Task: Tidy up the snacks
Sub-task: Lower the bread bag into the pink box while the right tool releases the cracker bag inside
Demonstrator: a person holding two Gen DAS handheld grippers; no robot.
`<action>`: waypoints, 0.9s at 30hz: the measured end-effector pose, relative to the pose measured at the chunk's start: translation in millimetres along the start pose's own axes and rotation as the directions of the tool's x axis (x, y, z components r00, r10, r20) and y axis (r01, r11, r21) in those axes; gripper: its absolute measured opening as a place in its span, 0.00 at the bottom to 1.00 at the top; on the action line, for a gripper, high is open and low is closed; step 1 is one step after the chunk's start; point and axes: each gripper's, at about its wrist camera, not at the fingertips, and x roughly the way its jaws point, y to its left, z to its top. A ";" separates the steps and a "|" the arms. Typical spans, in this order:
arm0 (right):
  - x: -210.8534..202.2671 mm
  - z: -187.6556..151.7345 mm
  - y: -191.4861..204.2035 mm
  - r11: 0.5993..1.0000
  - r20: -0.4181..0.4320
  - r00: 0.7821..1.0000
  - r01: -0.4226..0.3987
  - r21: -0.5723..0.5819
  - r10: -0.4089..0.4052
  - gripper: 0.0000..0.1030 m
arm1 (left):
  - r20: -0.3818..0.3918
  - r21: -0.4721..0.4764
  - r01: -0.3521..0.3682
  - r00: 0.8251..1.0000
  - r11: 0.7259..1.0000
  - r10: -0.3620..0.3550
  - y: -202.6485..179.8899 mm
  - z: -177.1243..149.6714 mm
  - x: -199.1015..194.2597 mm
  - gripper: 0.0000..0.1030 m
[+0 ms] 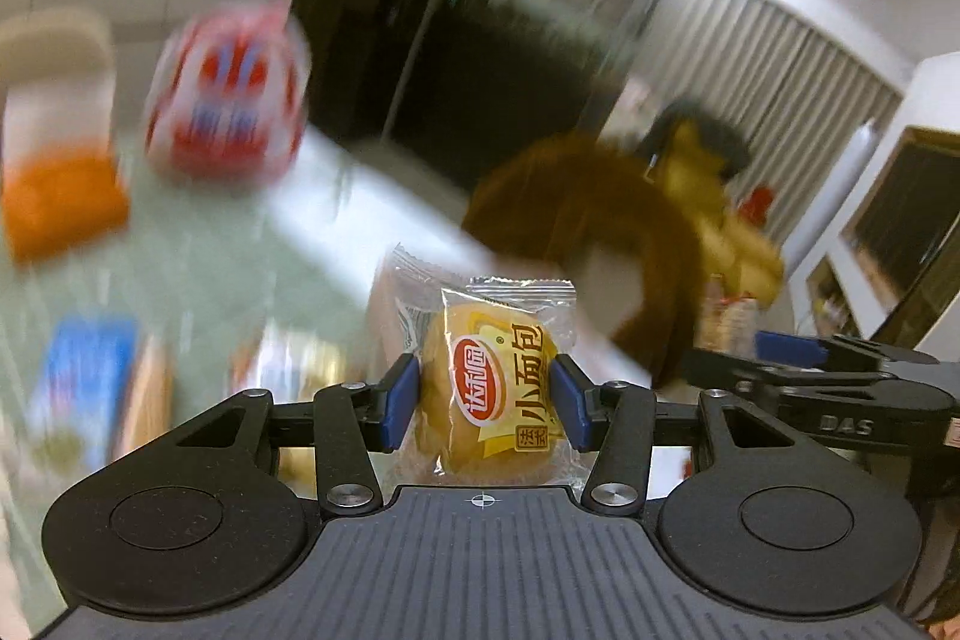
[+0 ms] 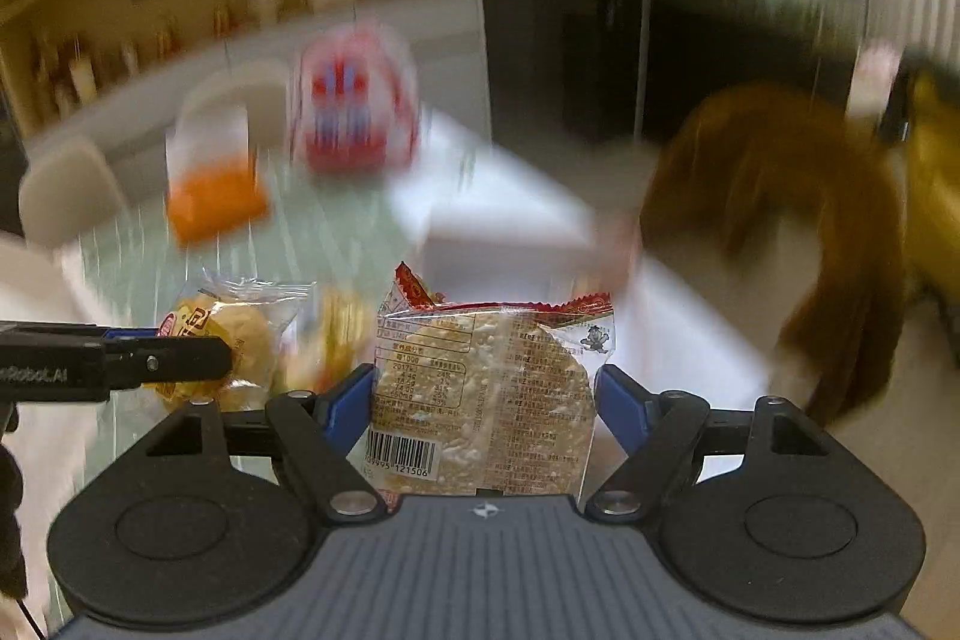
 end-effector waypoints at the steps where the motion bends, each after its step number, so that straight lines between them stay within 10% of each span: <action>1: -6.0 17.5 -4.6 1.000 0.033 0.999 0.015 -0.001 -0.015 0.76 | 0.035 0.000 0.019 0.999 1.000 -0.019 -2.7 20.9 0.3 0.52; 7: -2.4 78.5 -37.7 0.997 0.114 0.990 0.076 0.030 -0.079 0.76 | -0.042 -0.059 0.105 0.993 0.993 -0.108 -19.9 61.8 81.5 0.53; 14: 70.5 68.5 -63.7 0.989 -0.019 0.994 0.109 0.103 -0.108 0.76 | -0.267 -0.203 0.110 0.950 0.973 -0.163 -12.8 0.4 224.4 0.51; 19: 117.2 46.7 -59.3 0.991 -0.129 0.987 0.103 0.088 -0.091 0.76 | -0.167 -0.324 0.116 0.970 0.939 -0.178 28.7 -13.9 196.2 0.51; 27: 247.2 50.2 -35.6 0.958 -0.293 0.943 -0.074 0.279 0.158 0.80 | -0.115 -0.277 -0.144 0.987 0.950 0.116 94.6 -28.7 125.4 0.51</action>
